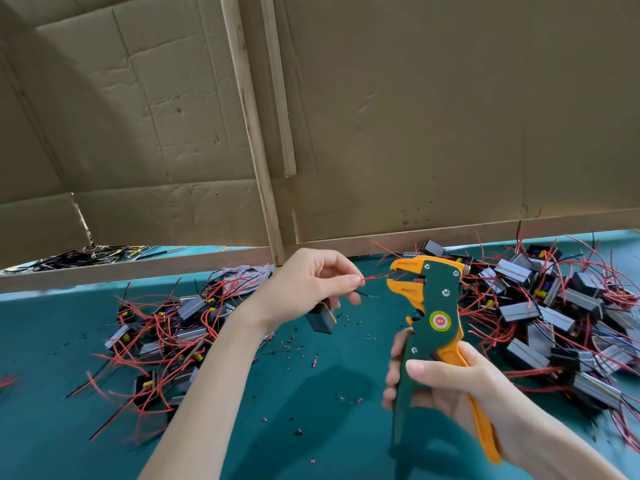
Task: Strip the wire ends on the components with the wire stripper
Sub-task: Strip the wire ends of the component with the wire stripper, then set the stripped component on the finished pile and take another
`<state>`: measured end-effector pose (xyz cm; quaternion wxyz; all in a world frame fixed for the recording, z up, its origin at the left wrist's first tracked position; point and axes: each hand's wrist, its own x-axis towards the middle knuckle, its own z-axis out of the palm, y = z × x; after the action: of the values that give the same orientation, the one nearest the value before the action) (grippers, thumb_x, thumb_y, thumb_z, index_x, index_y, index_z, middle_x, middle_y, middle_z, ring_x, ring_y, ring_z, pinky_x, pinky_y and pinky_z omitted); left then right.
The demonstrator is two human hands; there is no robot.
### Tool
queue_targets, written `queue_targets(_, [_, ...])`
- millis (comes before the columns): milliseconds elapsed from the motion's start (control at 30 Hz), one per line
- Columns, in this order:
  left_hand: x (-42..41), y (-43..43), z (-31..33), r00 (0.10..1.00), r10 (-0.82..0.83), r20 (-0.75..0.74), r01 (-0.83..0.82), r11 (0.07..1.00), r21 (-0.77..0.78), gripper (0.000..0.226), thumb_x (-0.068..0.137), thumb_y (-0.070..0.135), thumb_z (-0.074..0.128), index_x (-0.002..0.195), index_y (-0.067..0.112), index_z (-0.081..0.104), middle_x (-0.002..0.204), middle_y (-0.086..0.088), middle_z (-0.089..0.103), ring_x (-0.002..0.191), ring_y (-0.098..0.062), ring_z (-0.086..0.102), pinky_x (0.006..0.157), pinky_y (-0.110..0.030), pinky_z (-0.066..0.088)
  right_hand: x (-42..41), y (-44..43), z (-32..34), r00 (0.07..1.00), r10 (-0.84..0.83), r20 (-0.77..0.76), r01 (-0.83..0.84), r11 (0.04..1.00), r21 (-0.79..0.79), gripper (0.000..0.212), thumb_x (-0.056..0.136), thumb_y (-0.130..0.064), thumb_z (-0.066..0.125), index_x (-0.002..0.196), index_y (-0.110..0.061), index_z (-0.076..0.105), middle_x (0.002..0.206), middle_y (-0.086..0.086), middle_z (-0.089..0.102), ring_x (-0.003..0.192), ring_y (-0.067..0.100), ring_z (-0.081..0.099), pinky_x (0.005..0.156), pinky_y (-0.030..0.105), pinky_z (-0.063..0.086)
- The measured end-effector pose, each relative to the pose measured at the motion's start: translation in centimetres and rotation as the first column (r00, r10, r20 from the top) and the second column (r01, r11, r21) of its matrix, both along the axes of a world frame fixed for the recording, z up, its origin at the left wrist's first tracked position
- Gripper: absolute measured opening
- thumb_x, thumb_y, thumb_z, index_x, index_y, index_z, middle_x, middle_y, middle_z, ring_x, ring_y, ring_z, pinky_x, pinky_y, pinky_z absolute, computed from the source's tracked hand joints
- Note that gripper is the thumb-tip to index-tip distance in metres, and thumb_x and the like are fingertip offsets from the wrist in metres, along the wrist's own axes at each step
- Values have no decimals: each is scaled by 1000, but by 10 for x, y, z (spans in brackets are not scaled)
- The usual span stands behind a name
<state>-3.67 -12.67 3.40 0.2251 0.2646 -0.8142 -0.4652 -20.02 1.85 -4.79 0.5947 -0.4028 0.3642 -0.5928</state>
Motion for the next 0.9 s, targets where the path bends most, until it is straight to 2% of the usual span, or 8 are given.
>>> queue_targets(167, [-3, -4, 2, 989, 50, -137, -68, 989, -129, 11, 93, 7, 60, 85, 14, 65, 74, 2, 71, 76, -6, 69, 73, -17, 49, -8, -5, -6, 999, -7, 38, 5, 999, 32, 51, 48, -20, 96, 88, -3, 71, 81, 28, 61, 74, 42, 64, 72, 50, 55])
queue_targets(267, [-21, 6, 8, 967, 63, -249, -125, 962, -241, 16, 92, 7, 61, 84, 20, 65, 75, 6, 71, 80, -7, 70, 69, -23, 52, -11, -8, -10, 998, -49, 46, 44, 992, 116, 41, 52, -16, 89, 86, -3, 72, 82, 27, 62, 75, 41, 65, 72, 49, 56])
queue_targets(467, [-118, 42, 1, 907, 29, -420, -196, 912, -360, 5, 89, 5, 63, 88, 9, 67, 77, -4, 70, 62, -20, 69, 68, -31, 54, -16, -12, -14, 978, -145, 152, 103, 962, 254, 39, 56, 6, 71, 94, 4, 61, 82, 26, 62, 70, 38, 66, 64, 47, 58])
queue_targets(567, [-157, 54, -6, 906, 32, -422, -183, 929, -322, 8, 89, 3, 63, 95, 5, 68, 89, -10, 72, 81, -18, 66, 80, -25, 51, -20, -11, -12, 973, -160, 165, 115, 961, 252, 47, 57, -6, 70, 102, 5, 61, 94, 28, 63, 77, 38, 67, 63, 44, 58])
queue_targets(633, [-165, 57, -8, 935, -22, -354, -76, 962, -261, 21, 90, 2, 62, 111, 5, 65, 110, -11, 69, 100, -17, 62, 90, -21, 47, -21, -10, -11, 971, -172, 166, 127, 960, 250, 44, 60, -7, 67, 102, 4, 63, 95, 28, 65, 77, 37, 68, 62, 43, 58])
queue_targets(733, [-151, 54, -11, 981, -121, -151, 76, 959, -274, 52, 92, 11, 62, 140, 15, 44, 143, -8, 48, 131, -21, 44, 109, -35, 37, -23, -12, -11, 953, -191, 234, 129, 957, 259, 40, 56, -5, 71, 94, 4, 63, 86, 27, 62, 70, 37, 67, 63, 46, 58])
queue_targets(800, [-128, 43, -11, 995, -95, -42, 74, 933, -351, 51, 92, 15, 61, 140, 16, 44, 142, -8, 46, 131, -21, 43, 110, -38, 36, -23, -13, -13, 943, -203, 264, 127, 952, 280, 37, 59, -5, 70, 94, 4, 60, 81, 26, 62, 69, 38, 67, 64, 47, 58])
queue_targets(900, [-76, 9, -13, 971, 142, 190, -36, 880, -474, 38, 96, 15, 51, 135, 17, 51, 137, -9, 50, 125, -23, 48, 105, -31, 37, -22, -15, -17, 940, -198, 279, 108, 945, 308, 31, 57, -2, 74, 87, 2, 65, 81, 25, 63, 70, 39, 67, 65, 48, 58])
